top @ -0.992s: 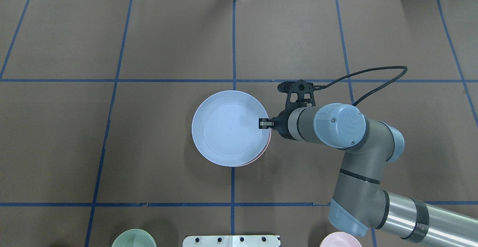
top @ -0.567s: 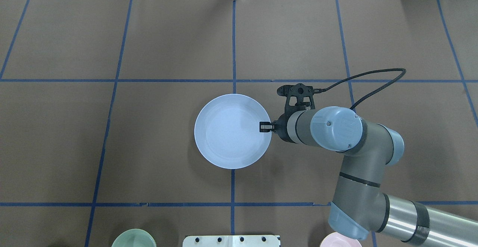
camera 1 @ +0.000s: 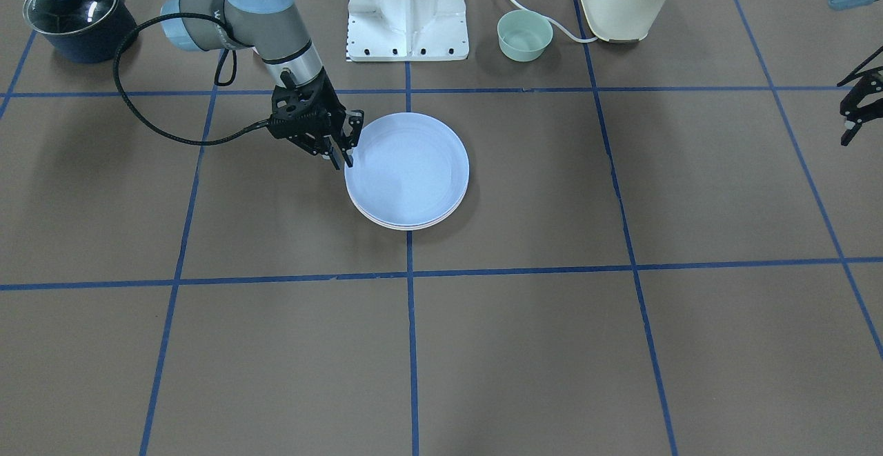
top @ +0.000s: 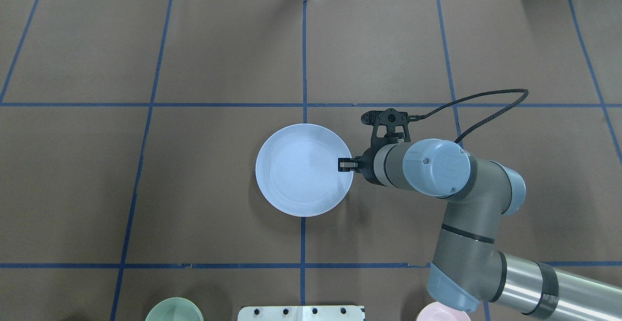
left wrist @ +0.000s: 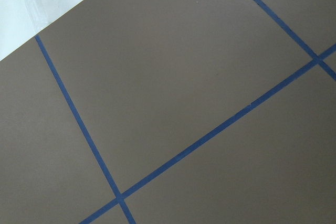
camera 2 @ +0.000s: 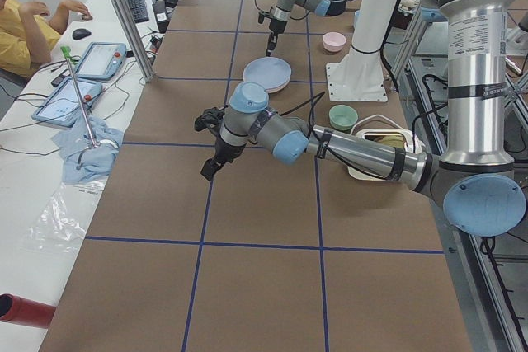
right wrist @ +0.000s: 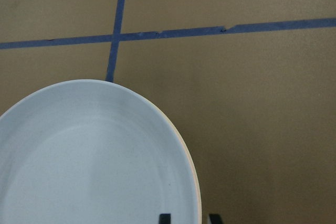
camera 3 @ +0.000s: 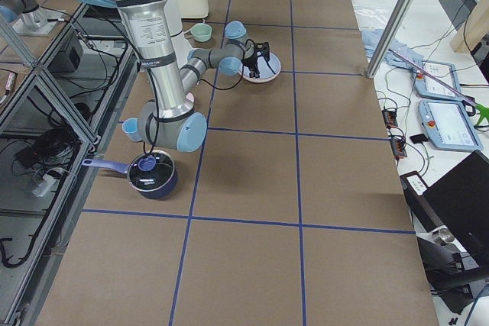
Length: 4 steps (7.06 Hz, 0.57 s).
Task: Stack three plates with pink and blue
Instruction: 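Open the right gripper and release the light blue plate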
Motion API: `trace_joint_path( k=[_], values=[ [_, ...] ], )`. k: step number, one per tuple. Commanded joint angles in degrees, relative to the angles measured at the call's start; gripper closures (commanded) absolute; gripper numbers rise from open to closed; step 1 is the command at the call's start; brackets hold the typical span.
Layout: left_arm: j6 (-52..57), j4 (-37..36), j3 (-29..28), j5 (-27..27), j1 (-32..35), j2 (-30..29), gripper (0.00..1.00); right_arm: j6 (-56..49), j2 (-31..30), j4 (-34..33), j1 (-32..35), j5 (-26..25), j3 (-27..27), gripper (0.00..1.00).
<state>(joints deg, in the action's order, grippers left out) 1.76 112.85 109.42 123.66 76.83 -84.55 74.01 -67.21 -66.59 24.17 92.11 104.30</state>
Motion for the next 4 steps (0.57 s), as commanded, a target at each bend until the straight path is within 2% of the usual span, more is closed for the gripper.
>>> trace_joint_path(
  k=[1, 2, 3, 4],
  values=[
    [0.0, 0.0, -0.1, 0.0, 0.0, 0.0, 0.0, -0.1, 0.2, -1.7, 0.7, -0.6, 0.3, 0.0],
    [0.2, 0.0, -0.3, -0.1, 0.1, 0.3, 0.0, -0.9, 0.2, -5.9, 2.7, 0.3, 2.6, 0.0],
    [0.0, 0.4, -0.7, -0.3, 0.2, 1.6, 0.0, -3.1, 1.0, -11.6, 7.7, 6.2, 4.1, 0.0],
    [0.3, 0.3, -1.9, -0.1, 2.0, 3.4, 0.0, -10.6, 1.3, -15.0, 13.6, 12.4, 4.4, 0.0]
  ],
)
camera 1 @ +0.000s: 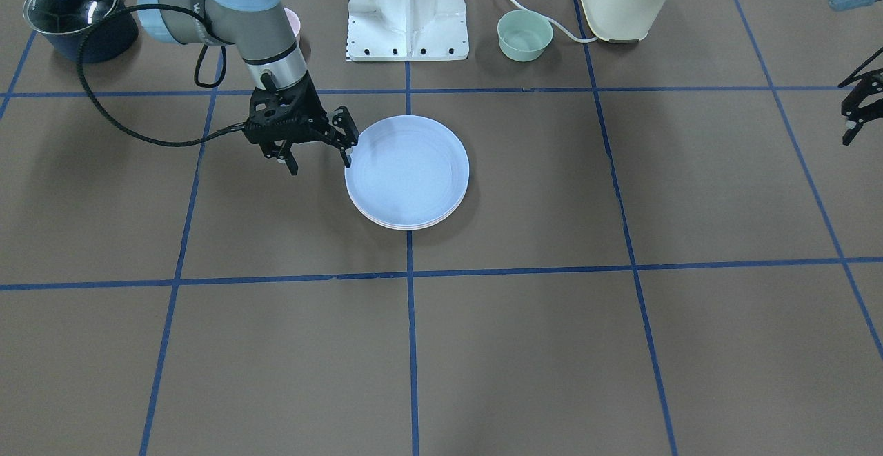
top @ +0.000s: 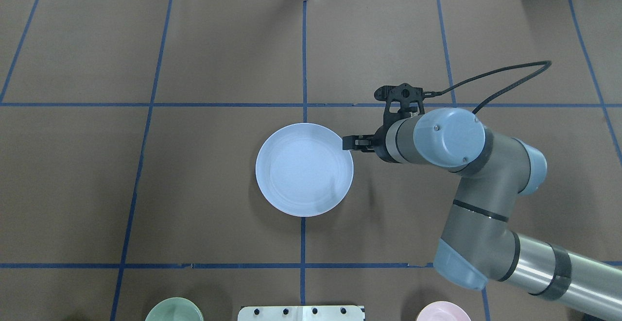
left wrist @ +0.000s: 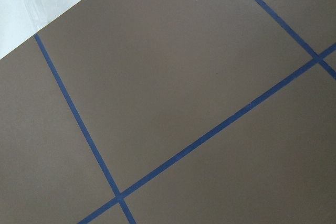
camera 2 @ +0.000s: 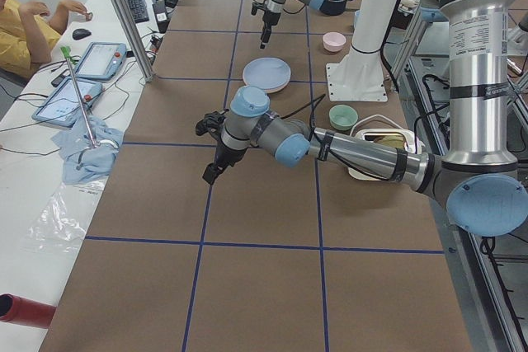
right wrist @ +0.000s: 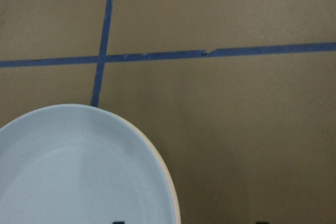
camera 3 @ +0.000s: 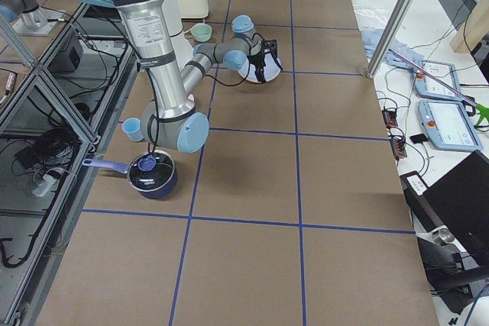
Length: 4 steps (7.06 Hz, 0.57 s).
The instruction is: Stack three plates with pink and blue
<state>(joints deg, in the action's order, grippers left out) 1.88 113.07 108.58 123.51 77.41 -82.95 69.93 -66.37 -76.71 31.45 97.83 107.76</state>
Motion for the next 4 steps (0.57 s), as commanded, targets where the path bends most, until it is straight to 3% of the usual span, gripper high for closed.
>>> trace_joint_path(
  k=[1, 3, 4],
  values=[
    [0.8, 0.0, -4.4, 0.1, 3.6, 1.9, 0.0, -16.0, -0.2, -7.7, 12.6, 12.1, 0.9, 0.0],
    [3.6, -1.6, -10.4, 0.6, 10.8, 1.8, 0.0, -37.6, -2.1, -16.1, 26.1, 22.4, 0.4, 0.0],
    [5.3, -11.0, -10.8, 3.3, 11.5, 1.2, 0.0, -48.2, -4.9, -18.2, 31.6, 25.6, 0.2, 0.0]
  ],
)
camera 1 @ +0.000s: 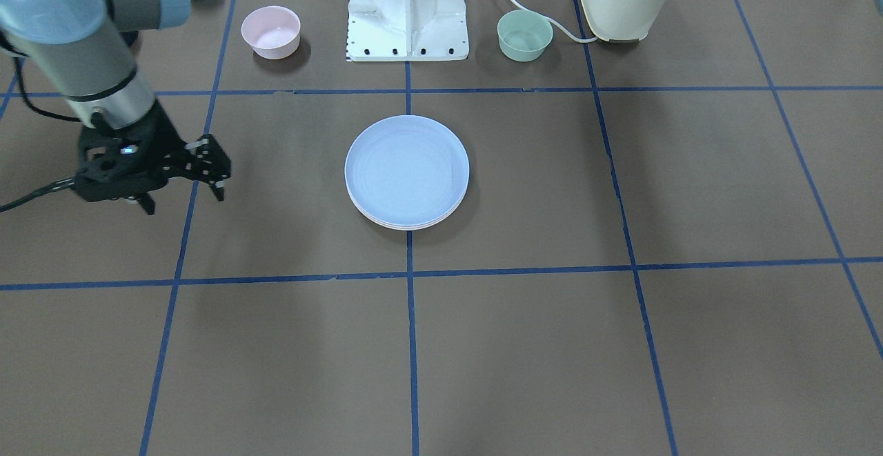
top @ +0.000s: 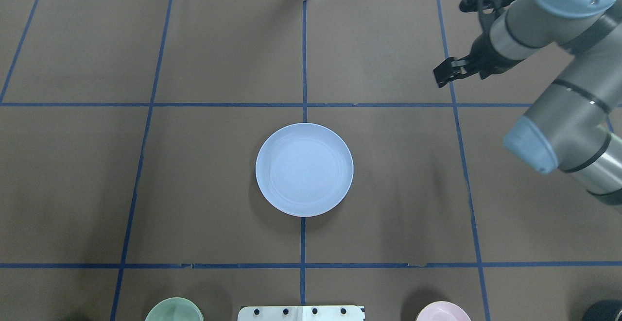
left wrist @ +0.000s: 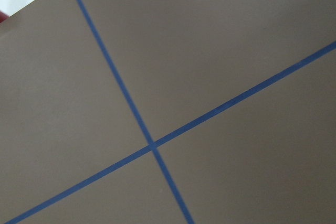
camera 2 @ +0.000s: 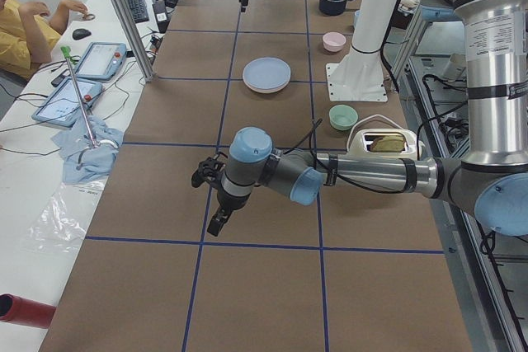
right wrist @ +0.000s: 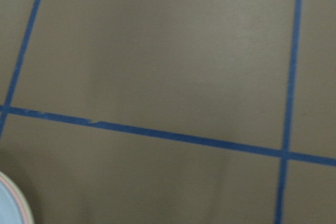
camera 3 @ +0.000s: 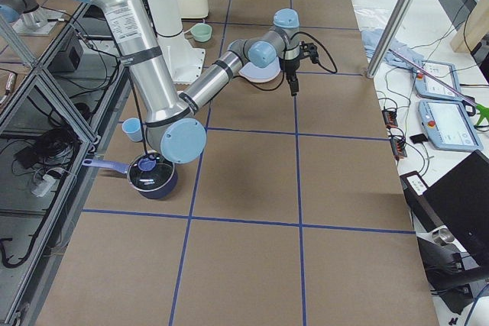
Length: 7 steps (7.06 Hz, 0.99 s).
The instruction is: Stack three plates with pink and blue
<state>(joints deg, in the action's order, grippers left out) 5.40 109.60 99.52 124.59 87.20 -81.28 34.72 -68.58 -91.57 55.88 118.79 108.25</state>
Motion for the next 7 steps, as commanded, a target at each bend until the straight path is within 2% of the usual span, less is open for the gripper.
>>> trace_joint_path(
  k=[1, 2, 4, 5, 6, 7],
  values=[
    [2.0, -17.9, -1.3, 5.8, 2.5, -1.2, 0.0, -20.1, -6.2, -3.6, 12.2, 9.0, -1.3, 0.0],
    [2.0, -23.5, -0.7, 8.3, 2.6, -1.2, 0.0, -25.3, -9.2, -3.8, 16.7, 12.4, -3.3, 0.0],
    [1.9, -23.7, -0.5, 14.3, 2.7, -0.7, 0.0, -30.0, -20.0, -3.4, 19.2, 12.7, -3.7, 0.0],
    [2.0, -23.6, 0.4, 14.4, 2.7, -1.3, 0.0, -33.1, -24.9, -2.8, 21.6, 12.4, -3.4, 0.0],
    [2.0, -23.1, 1.8, 14.5, 2.7, -1.7, 0.0, -39.0, -27.1, -3.0, 27.0, 12.9, -3.6, 0.0],
    [2.0, -23.1, 1.6, 14.5, 2.6, -2.9, 0.0, -40.4, -28.2, -3.0, 30.6, 13.0, -3.7, 0.0]
  ],
)
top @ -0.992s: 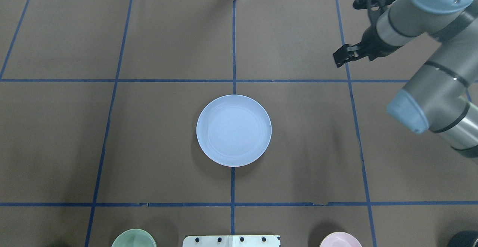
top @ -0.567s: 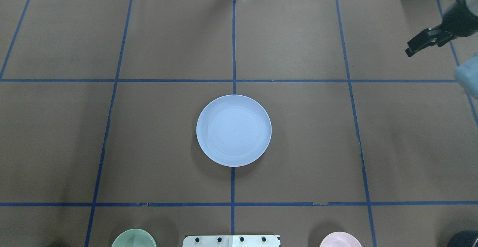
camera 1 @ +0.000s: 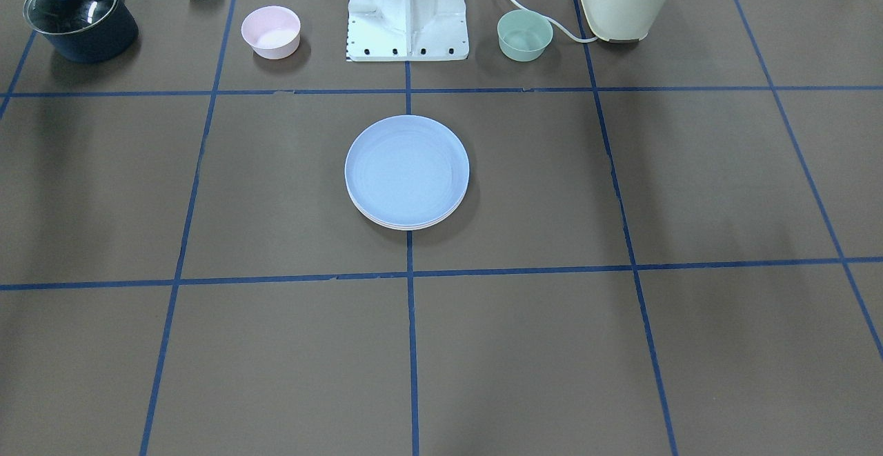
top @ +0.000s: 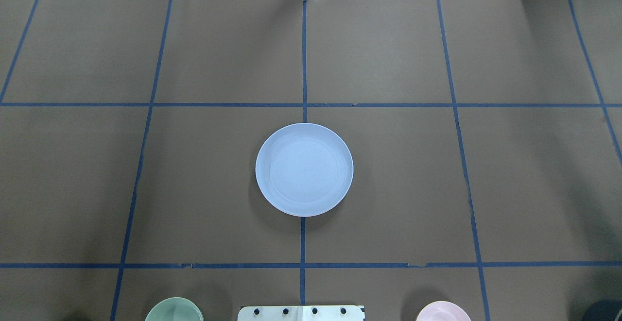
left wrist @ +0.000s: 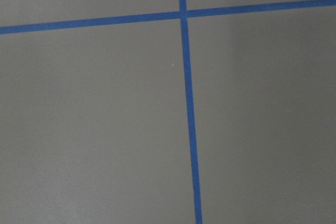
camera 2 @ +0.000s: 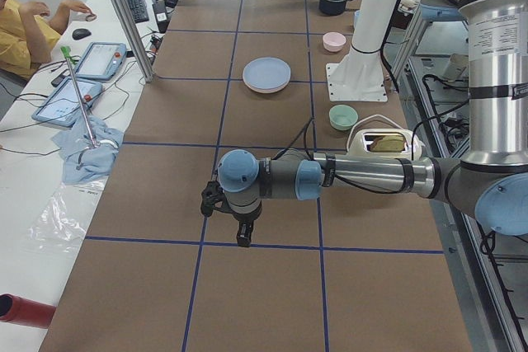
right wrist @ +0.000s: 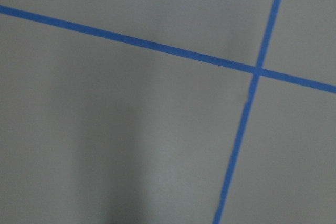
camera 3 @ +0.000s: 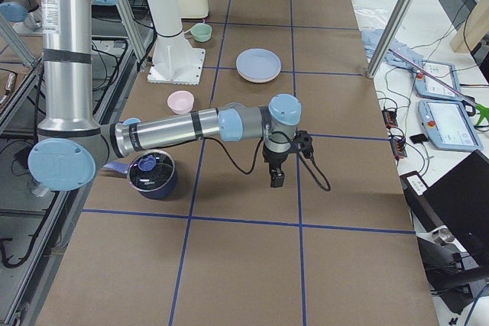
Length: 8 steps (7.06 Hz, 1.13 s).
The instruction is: Stack three plates with pink and blue
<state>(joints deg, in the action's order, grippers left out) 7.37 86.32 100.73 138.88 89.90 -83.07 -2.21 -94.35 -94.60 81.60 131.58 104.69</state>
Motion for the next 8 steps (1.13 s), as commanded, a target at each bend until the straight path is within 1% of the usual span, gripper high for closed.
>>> trace_joint_path(
  k=[1, 3, 8],
  values=[
    [-0.1, 0.2, 0.6, 0.0, -0.1, -1.5, 0.0, -3.7, -4.0, 0.1, 7.3, 0.7, 0.7, 0.0],
    [-0.5, 0.2, -0.1, -0.4, 0.0, -0.5, 0.0, -3.7, -6.0, 0.1, 7.7, 0.9, 2.4, 0.0],
    [-0.4, 0.3, 0.2, -1.6, -0.1, -0.3, 0.0, -3.5, -5.8, 0.2, 7.7, 0.7, 1.9, 0.0]
  ],
)
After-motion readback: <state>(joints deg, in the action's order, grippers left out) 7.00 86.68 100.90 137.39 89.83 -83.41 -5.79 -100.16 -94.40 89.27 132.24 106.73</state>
